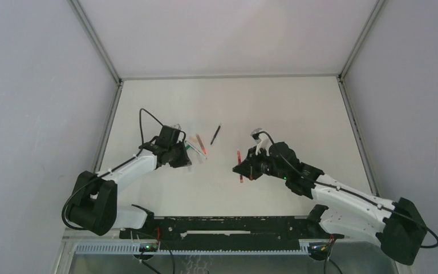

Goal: Insert the pens into the pen caps
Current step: Insert the pen cap onto the pen.

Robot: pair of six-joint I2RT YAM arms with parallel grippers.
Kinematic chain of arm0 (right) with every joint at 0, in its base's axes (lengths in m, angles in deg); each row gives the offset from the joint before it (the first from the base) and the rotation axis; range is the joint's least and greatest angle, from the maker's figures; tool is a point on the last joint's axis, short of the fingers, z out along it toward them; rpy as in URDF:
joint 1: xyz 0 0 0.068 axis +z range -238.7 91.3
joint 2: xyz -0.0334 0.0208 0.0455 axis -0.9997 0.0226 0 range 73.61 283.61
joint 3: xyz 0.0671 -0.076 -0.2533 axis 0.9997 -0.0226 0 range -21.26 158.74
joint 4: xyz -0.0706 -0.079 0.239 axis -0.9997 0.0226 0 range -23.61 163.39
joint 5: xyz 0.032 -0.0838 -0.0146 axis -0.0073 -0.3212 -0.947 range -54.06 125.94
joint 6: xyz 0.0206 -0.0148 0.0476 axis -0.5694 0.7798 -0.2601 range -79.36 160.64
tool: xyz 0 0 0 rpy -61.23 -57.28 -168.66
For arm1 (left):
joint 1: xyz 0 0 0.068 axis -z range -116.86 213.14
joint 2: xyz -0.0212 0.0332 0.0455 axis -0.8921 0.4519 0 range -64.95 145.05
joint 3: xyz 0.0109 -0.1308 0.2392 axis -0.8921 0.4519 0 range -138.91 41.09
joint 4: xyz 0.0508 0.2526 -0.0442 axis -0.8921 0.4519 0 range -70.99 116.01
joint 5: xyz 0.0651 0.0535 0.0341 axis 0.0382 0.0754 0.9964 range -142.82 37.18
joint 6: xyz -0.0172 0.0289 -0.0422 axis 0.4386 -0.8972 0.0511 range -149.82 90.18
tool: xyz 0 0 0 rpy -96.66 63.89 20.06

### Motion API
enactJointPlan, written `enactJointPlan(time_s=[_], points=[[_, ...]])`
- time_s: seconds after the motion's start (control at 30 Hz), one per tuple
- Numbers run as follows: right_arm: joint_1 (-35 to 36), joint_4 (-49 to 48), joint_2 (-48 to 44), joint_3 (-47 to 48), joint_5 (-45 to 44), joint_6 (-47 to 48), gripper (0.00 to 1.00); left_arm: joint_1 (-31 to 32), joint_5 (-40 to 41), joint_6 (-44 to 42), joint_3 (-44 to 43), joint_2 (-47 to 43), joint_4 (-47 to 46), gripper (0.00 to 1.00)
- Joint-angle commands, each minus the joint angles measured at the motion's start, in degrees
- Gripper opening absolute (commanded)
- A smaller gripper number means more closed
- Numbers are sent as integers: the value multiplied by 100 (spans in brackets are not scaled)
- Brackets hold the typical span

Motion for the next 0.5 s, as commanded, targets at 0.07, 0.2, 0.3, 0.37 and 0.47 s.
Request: enactJointPlan(time_s=[0.07, 0.2, 0.3, 0.37, 0.47], points=[[349, -1933, 1123, 7, 468, -447, 0, 353, -498, -54, -32, -315, -409, 19], [543, -2592, 1825, 16, 648, -610, 0, 535, -619, 7, -146, -391, -494, 19], [680, -2987, 2345, 25, 749, -680, 0, 643, -658, 37, -262, -479, -513, 19], [769, -3192, 2584, 53, 746, -696, 0, 697, -693, 75, -333, -575, -502, 19], [893, -3358, 2869, 120, 746, -687, 0, 741, -778, 176, -445, -706, -520, 20]])
